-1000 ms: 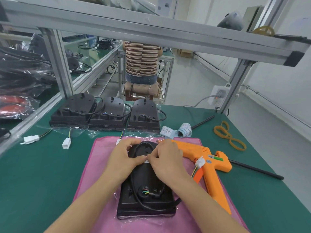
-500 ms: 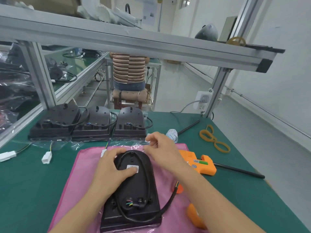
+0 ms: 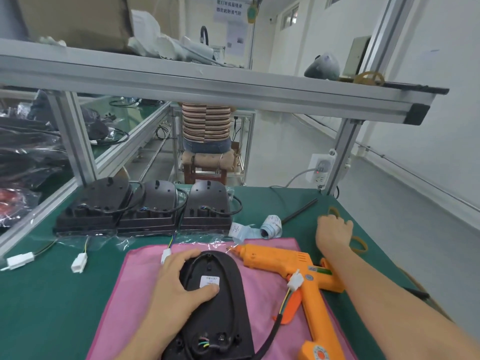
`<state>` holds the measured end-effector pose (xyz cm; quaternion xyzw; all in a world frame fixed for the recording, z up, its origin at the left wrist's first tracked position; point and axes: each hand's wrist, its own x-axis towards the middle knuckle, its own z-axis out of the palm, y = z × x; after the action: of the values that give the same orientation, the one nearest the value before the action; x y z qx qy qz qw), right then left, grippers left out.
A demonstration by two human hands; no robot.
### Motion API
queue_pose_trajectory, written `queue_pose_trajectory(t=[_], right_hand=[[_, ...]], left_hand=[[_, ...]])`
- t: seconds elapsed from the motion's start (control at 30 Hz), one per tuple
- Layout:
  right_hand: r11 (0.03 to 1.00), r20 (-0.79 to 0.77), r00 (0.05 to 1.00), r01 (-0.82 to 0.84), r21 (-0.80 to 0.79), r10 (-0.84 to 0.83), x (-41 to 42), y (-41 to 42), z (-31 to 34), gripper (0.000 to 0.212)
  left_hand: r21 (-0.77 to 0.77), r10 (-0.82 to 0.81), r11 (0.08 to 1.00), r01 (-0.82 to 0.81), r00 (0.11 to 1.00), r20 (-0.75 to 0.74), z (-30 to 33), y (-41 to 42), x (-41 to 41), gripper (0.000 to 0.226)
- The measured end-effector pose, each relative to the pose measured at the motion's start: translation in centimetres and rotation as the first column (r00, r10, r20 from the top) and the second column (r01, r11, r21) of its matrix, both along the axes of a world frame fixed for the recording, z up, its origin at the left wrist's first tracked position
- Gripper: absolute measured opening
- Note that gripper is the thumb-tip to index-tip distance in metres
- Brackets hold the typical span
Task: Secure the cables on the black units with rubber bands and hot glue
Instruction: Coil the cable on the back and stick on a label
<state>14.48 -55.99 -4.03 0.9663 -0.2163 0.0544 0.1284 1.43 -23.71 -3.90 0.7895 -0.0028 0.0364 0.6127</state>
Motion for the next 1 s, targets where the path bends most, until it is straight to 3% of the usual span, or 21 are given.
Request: queue_pose_trajectory(t=[0.2,0.3,0.37,0.43,0.53,0.63,0.7,0.77,0.87,0.93,1.0], right_hand=[[0.999,0.055,0.998,-0.038,0.014,0.037,-0.2,-0.5,0.8,0.016],[0.955,0.277,0.96,-0.124,0.269,0.047,-1.2,0.7,1.9,0.013],[0.756,0.473,0.88,-0.287,0.589,-0.034,-2.9,2.4,3.5,0.01],[0.405,0.532,0.836,-0.445,0.799,-0.131,-5.2,4.6,5.2,0.009],[-0.069,0.448,0.892,-0.452,0.889,-0.066,-8.9,8.6,7.1,0.015],[-0.301,0.412,0.906,-0.368,0.88,0.097,-11.8,12.0,7.4,0.019],[-0.358,0.426,0.88,-0.337,0.871,0.209,-13.3,13.7,7.2,0.021],[-0.398,0.447,0.849,-0.321,0.86,0.28,-14.3,14.7,7.0,0.02],[-0.445,0.429,0.85,-0.271,0.853,0.306,-15.1,15.0,6.6,0.009],[-0.367,0.325,0.861,-0.177,0.913,0.392,-15.3,14.9,6.5,0.023],[-0.222,0.178,0.823,-0.066,0.973,0.539,-15.3,14.5,6.9,0.033]], left_hand=[[-0.006,0.004,1.0,-0.004,1.0,-0.014,0.2,-0.1,-0.1,0.062],[0.039,0.032,0.999,-0.032,0.999,0.0,0.4,0.0,-0.2,0.059],[0.176,0.09,0.979,-0.103,0.993,0.082,0.8,0.1,-0.2,0.057],[0.261,0.122,0.949,-0.176,0.97,0.211,1.5,0.1,-0.1,0.052],[0.234,0.03,0.965,-0.12,0.934,0.355,2.9,-0.6,0.3,0.041],[0.066,-0.108,0.993,0.095,0.969,0.221,4.5,-2.2,0.6,0.042],[-0.011,-0.252,0.967,0.255,0.96,0.119,5.0,-2.8,0.6,0.046],[0.051,-0.356,0.935,0.352,0.923,0.144,4.8,-2.5,0.6,0.042],[0.102,-0.263,0.964,0.245,0.935,0.237,4.6,-1.5,0.5,0.038],[0.088,-0.173,0.984,0.153,0.936,0.306,4.8,-0.9,0.6,0.033],[0.143,-0.249,0.967,0.211,0.903,0.351,5.1,-0.7,0.5,0.028]])
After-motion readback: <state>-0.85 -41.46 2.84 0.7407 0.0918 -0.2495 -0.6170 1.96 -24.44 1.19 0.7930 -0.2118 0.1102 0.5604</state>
